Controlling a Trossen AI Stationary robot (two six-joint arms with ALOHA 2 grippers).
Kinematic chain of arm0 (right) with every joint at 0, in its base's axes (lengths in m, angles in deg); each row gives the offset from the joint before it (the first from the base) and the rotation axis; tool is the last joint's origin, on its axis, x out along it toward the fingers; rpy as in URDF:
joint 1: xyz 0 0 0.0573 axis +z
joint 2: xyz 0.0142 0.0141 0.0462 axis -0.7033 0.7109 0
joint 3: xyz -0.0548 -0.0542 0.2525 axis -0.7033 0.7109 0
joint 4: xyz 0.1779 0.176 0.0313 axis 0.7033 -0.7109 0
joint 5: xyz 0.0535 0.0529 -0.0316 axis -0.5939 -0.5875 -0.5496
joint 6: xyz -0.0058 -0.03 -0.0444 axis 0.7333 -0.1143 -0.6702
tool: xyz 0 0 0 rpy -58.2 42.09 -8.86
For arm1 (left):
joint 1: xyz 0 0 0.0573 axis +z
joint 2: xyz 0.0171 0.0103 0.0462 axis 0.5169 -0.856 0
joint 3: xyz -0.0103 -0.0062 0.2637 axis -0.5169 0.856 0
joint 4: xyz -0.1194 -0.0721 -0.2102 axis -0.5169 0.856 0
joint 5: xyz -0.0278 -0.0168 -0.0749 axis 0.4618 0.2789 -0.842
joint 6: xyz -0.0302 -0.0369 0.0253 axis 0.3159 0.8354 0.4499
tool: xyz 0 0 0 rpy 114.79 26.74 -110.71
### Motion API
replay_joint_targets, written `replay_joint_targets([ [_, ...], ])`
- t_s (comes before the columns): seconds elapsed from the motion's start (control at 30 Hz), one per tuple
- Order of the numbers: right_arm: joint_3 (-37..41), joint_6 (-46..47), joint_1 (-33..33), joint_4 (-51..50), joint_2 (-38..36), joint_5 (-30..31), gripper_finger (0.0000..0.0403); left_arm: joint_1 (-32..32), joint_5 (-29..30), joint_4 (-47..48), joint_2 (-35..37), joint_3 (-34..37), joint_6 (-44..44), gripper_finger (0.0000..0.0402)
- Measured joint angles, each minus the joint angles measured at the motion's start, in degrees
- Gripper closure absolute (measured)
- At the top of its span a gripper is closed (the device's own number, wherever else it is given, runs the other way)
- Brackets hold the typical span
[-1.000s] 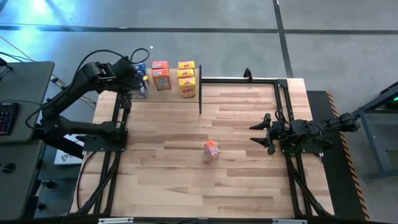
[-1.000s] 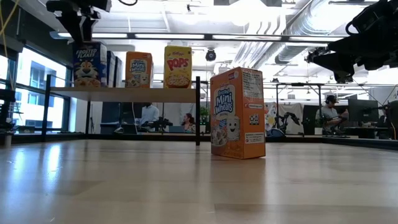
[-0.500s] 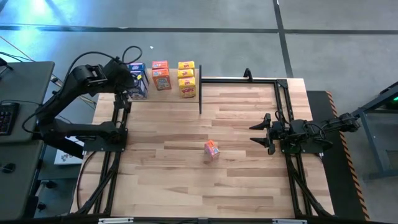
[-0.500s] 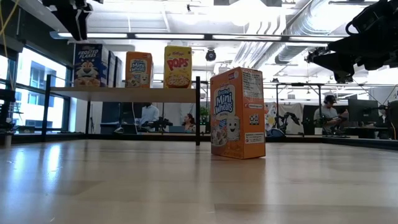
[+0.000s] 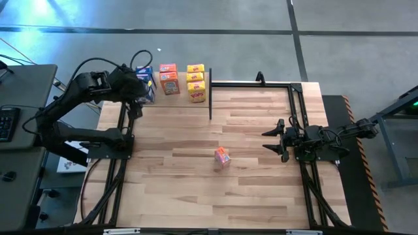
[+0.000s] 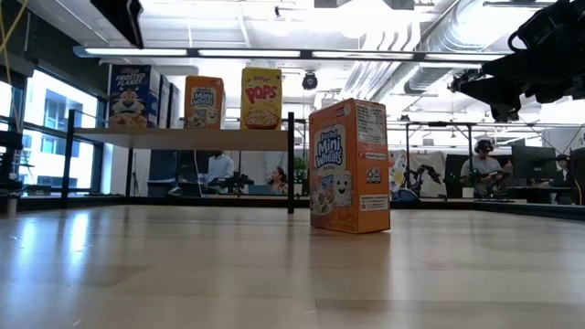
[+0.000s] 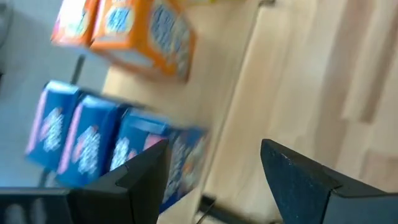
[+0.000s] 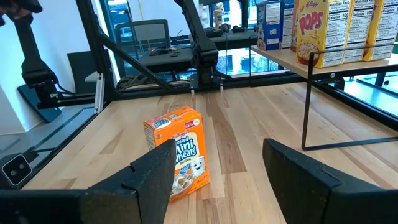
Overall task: Stack cereal on shelf
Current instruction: Put the orange cereal box on the shelf aligned with the other orange cereal boxes
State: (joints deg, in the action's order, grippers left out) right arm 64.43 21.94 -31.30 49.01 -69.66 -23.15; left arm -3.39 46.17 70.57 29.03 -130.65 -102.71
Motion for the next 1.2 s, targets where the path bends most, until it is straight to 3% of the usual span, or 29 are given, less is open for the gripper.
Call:
replay_joint_targets([
  [0.43,0.0,0.0,0.0,0.0,0.0,0.0,0.0169,-11.3,-7.7,-5.4,0.0,0.0,12.8,0.0161],
  [0.73,0.0,0.0,0.0,0.0,0.0,0.0,0.0169,-19.9,-7.7,-12.8,0.0,0.5,19.1,0.0161],
  [1.2,0.0,0.0,0.0,0.0,0.0,0.0,0.0169,-29.7,-6.2,-29.3,-0.3,8.4,21.2,0.0161],
])
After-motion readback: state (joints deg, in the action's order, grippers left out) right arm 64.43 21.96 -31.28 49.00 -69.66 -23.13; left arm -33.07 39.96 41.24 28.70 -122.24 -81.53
